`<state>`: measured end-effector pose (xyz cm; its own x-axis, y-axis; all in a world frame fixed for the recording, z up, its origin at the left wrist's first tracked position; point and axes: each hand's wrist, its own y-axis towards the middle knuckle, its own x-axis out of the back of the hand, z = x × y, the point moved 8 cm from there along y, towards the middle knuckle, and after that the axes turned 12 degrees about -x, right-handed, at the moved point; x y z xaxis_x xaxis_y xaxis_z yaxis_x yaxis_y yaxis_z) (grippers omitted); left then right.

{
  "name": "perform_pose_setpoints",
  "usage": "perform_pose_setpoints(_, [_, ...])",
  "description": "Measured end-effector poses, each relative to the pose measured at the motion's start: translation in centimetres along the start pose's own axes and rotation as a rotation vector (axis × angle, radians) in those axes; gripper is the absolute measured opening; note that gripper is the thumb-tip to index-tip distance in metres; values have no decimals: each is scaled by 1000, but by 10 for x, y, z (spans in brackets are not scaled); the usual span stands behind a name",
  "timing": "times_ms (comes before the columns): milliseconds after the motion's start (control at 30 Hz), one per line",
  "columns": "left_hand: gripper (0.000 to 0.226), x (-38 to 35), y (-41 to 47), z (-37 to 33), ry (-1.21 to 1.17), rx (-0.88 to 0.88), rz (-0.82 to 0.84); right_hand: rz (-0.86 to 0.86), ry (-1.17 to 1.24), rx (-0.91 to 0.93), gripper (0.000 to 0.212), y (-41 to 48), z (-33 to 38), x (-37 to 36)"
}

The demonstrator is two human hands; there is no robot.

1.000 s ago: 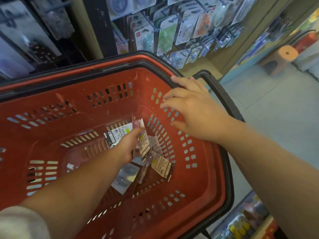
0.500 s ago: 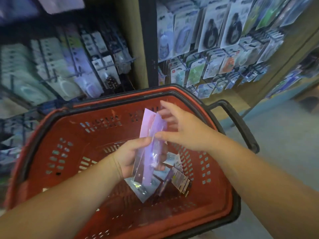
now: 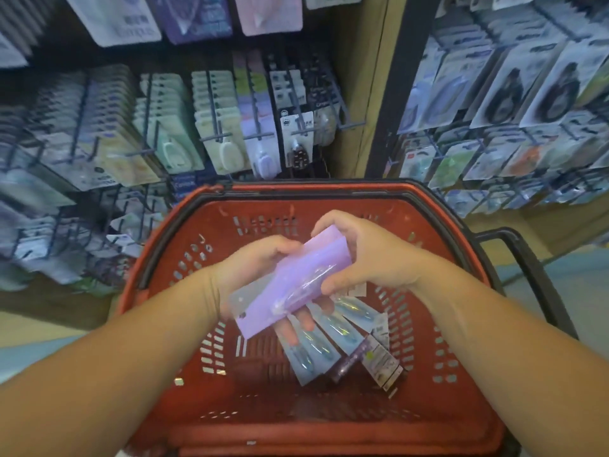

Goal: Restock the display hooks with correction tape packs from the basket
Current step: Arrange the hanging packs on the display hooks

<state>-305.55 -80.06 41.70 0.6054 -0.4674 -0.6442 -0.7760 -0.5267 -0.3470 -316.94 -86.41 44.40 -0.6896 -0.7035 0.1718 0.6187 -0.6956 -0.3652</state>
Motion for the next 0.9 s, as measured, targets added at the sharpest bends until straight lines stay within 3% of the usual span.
perform_pose_setpoints(100, [106, 19, -12, -21, -156, -202, -148, -160, 205, -24, 60, 0, -9, 19])
perform_pose_setpoints(200, [116, 28, -10, -32, -182, -437, -287, -260, 567, -95, 54, -1, -24, 28])
perform_pose_setpoints(267, [97, 39, -5, -27, -16, -510, -476, -275, 677, -161, 52, 2, -34, 23])
perform_pose_setpoints(367, [35, 43, -2, -25, -29, -686, -700, -253, 764, -248, 28, 7, -43, 4])
perform_pose_setpoints(467, [25, 33, 6, -24, -204, -772, -700, -218, 794, -272, 34, 14, -50, -12])
perform_pose_setpoints(600, [12, 43, 14, -10, -132, -633, -806, -201, 686, -356, 38, 23, -64, -21])
perform_pose_setpoints(700, [15, 79, -5, -7, -20, -574, -1034, -77, 445, -474, 48, 34, -86, -18])
perform_pose_setpoints(767, [16, 98, -18, 2, 89, -443, -1140, 7, 16, -616, 61, 38, -118, -10])
perform_pose_setpoints(833, [18, 106, -25, 11, 170, -347, -1137, 126, -544, -731, 71, 41, -157, -6])
perform_pose_setpoints(900, [27, 112, -30, 14, 260, -312, -1152, 290, -916, -780, 73, 43, -194, -16])
